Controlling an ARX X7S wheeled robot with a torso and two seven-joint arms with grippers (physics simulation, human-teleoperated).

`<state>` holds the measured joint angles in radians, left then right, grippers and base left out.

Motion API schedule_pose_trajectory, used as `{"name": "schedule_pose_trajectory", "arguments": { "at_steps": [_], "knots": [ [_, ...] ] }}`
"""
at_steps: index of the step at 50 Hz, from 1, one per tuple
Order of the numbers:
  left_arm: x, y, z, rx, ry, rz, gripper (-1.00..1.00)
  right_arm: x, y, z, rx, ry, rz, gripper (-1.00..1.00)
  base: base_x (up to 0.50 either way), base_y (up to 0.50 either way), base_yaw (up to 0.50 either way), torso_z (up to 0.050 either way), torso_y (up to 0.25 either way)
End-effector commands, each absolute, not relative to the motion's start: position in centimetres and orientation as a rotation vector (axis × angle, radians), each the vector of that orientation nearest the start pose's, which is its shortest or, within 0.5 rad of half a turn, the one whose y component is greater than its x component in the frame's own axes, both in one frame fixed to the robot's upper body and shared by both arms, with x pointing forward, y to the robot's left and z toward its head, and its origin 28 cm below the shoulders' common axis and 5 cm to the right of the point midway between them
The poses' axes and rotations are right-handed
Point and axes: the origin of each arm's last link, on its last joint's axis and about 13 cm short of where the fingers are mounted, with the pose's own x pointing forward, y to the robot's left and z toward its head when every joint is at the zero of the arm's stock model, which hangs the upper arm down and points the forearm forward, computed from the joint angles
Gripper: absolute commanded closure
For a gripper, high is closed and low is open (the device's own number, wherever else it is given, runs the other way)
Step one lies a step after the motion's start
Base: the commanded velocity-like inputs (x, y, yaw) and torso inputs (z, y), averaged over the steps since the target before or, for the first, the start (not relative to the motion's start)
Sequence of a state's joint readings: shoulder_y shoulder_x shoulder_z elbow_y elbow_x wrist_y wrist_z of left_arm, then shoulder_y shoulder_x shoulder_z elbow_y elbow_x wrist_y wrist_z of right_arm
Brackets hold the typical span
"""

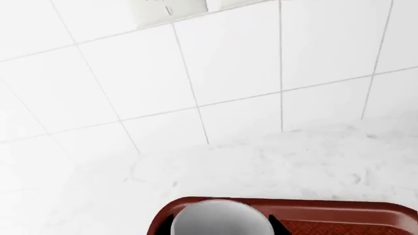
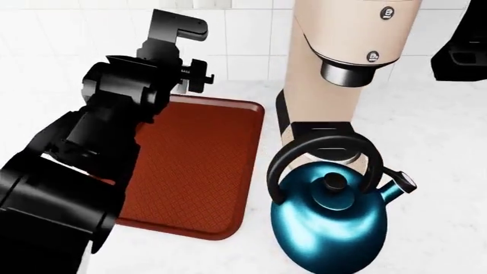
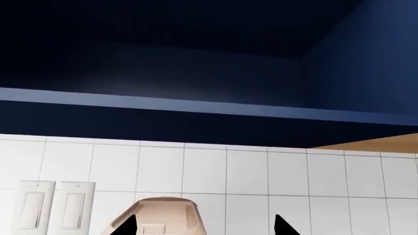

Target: Pick the kettle from the counter and place it on the tray. Then pick the mug from the cabinet and place it on the tray. Then close the cabinet doors.

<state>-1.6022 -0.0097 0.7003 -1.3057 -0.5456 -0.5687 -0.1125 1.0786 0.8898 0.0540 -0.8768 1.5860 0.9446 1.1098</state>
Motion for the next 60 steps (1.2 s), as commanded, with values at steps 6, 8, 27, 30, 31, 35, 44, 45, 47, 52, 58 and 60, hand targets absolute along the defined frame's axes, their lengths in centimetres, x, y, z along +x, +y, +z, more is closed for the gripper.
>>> {"name": "schedule_pose_trajectory", "arguments": {
  "at_steps": [6, 8, 27, 30, 31, 35, 44, 45, 47, 52, 58, 60],
  "knots": [
    [42.8, 20.3, 24.4, 0.206, 0.352, 0.019, 1.0, 16.2, -14.5, 32.9, -0.066, -0.565, -0.105, -1.0, 0.0, 0.0, 0.0, 0.0, 0.0],
    [42.8, 20.4, 24.2, 0.205, 0.356, 0.017, 1.0, 16.2, -14.4, 32.8, -0.066, -0.565, -0.104, -1.0, 0.0, 0.0, 0.0, 0.0, 0.0],
    [42.8, 20.8, 23.6, 0.197, 0.369, 0.011, 1.0, 16.4, -14.3, 32.6, -0.063, -0.557, -0.1, -1.0, 0.0, 0.0, 0.0, 0.0, 0.0],
    [42.8, 20.8, 23.7, 0.196, 0.368, 0.008, -1.0, 16.4, -14.3, 32.6, -0.063, -0.557, -0.099, -1.0, 0.0, 0.0, 0.0, 0.0, 0.0],
    [42.8, 20.8, 23.7, 0.196, 0.368, 0.008, -1.0, 16.5, -14.3, 32.6, -0.063, -0.556, -0.099, -1.0, 0.0, 0.0, 0.0, 0.0, 0.0],
    [42.8, 21.0, 23.8, 0.19, 0.368, 0.011, -1.0, 16.5, -14.3, 32.5, -0.063, -0.555, -0.1, -1.0, 0.0, 0.0, 0.0, 0.0, 0.0],
    [42.8, 21.3, 23.8, 0.182, 0.365, 0.019, -1.0, 16.6, -14.3, 32.5, -0.062, -0.552, -0.1, -1.0, 0.0, 0.0, 0.0, 0.0, 0.0],
    [42.8, 21.4, 23.9, 0.18, 0.361, 0.019, -1.0, 16.6, -14.3, 32.5, -0.062, -0.552, -0.1, -1.0, 0.0, 0.0, 0.0, 0.0, 0.0],
    [42.9, 21.4, 24.3, 0.174, 0.348, 0.014, -1.0, 16.6, -14.3, 32.4, -0.062, -0.552, -0.1, -1.0, 0.0, 0.0, 0.0, 0.0, 0.0],
    [42.9, 21.5, 27.0, 0.142, 0.264, -0.024, -1.0, 16.6, -14.3, 32.4, -0.061, -0.55, -0.101, -1.0, 0.0, 0.0, 0.0, 0.0, 0.0],
    [40.3, 21.8, 31.8, 0.111, 0.116, -0.107, -1.0, 16.6, -14.3, 32.3, -0.059, -0.549, -0.1, -1.0, 0.0, 0.0, 0.0, 0.0, 0.0],
    [38.9, 22.0, 33.3, 0.114, 0.062, -0.141, -1.0, 16.6, -14.3, 32.3, -0.059, -0.549, -0.1, -1.0, 0.0, 0.0, 0.0, 0.0, 0.0]
  ]
}}
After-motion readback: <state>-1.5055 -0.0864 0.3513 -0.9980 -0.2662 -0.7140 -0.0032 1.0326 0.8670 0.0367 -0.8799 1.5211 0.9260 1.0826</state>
